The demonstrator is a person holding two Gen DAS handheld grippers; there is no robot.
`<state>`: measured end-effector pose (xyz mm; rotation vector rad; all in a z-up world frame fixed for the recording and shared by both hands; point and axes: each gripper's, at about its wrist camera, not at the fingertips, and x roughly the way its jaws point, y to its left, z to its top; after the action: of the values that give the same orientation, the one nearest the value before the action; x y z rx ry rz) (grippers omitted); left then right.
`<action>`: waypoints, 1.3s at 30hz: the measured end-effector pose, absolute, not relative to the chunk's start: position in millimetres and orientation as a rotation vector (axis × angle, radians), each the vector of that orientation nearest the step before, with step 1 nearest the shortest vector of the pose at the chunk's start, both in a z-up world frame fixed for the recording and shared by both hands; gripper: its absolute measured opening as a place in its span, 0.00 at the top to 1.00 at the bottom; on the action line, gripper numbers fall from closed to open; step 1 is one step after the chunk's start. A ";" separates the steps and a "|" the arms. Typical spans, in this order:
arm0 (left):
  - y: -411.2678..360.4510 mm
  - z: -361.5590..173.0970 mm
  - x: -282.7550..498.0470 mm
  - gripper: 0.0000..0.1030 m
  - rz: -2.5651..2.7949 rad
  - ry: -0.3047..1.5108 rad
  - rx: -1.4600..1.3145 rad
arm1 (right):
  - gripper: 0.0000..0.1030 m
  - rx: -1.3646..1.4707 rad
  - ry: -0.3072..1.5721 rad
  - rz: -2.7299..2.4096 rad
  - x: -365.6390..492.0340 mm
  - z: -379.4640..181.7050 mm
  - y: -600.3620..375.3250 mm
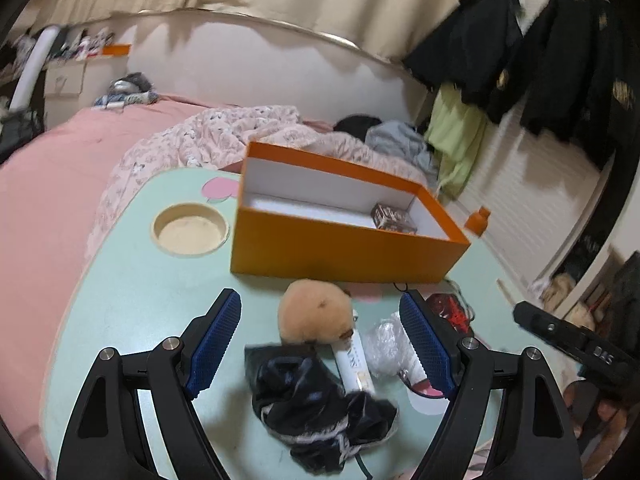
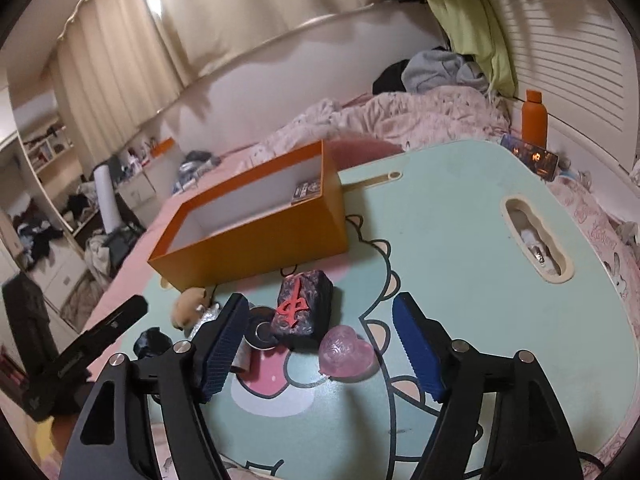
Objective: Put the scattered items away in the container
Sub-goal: 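Reach into the orange box toward the white keychain figure with the left tool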
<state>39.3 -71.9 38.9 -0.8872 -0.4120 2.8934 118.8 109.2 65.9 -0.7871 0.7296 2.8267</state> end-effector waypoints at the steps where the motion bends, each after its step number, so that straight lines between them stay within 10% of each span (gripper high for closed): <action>1: -64.9 51.3 33.9 0.21 2.894 -0.349 -0.882 | 0.28 -0.792 0.736 2.828 118.1 65.3 109.1; 8: -20.0 124.4 -49.0 0.21 2.617 -0.220 -1.046 | 0.28 -0.814 0.753 2.839 114.6 63.3 109.7; 17: 23.0 48.9 -169.9 0.21 2.095 -0.402 -1.709 | 0.28 -0.807 0.787 2.833 115.9 61.1 114.5; 24: 26.0 25.5 -180.8 0.42 2.055 -0.409 -1.776 | 0.28 -0.803 0.805 2.831 116.2 60.0 115.9; 39: -18.5 31.3 -200.4 0.45 2.188 -0.429 -1.781 | 0.28 -0.802 0.822 2.816 114.5 58.7 115.8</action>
<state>-200.4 -18.5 31.3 -1.7807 -0.4286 2.1880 114.5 115.8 58.7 -0.8018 0.8216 2.8157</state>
